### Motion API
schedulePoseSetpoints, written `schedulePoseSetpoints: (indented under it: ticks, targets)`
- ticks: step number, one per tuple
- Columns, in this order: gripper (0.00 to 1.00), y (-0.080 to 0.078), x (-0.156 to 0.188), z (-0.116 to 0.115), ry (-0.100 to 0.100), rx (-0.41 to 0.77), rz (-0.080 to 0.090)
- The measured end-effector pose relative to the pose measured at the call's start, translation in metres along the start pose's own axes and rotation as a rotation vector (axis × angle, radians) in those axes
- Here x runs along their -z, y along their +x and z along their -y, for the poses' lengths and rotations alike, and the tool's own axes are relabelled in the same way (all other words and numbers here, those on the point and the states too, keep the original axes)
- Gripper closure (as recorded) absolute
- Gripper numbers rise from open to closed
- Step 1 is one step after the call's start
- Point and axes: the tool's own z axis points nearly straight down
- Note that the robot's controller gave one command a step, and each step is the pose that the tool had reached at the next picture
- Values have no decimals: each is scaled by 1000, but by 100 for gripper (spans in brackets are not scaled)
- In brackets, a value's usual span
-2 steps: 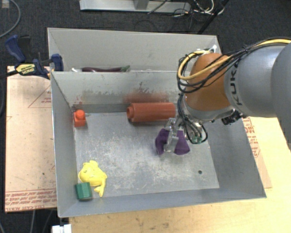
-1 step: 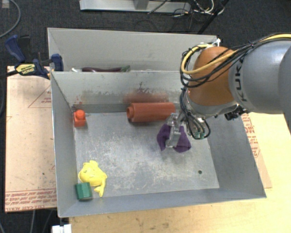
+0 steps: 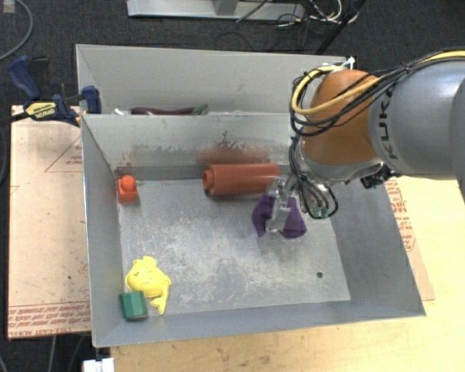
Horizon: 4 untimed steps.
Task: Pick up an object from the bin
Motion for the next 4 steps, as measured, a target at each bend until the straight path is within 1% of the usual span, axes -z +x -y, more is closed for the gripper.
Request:
schedulePoseSetpoints:
  ticks: [1, 2, 3, 4]
  targets:
    - [100, 1, 4, 0, 0, 0, -4]
    - [100, 1, 13, 0, 0, 0, -4]
    - [100, 0, 20, 0, -1, 0, 0]
    - [100, 0, 22, 0, -1, 0, 0]
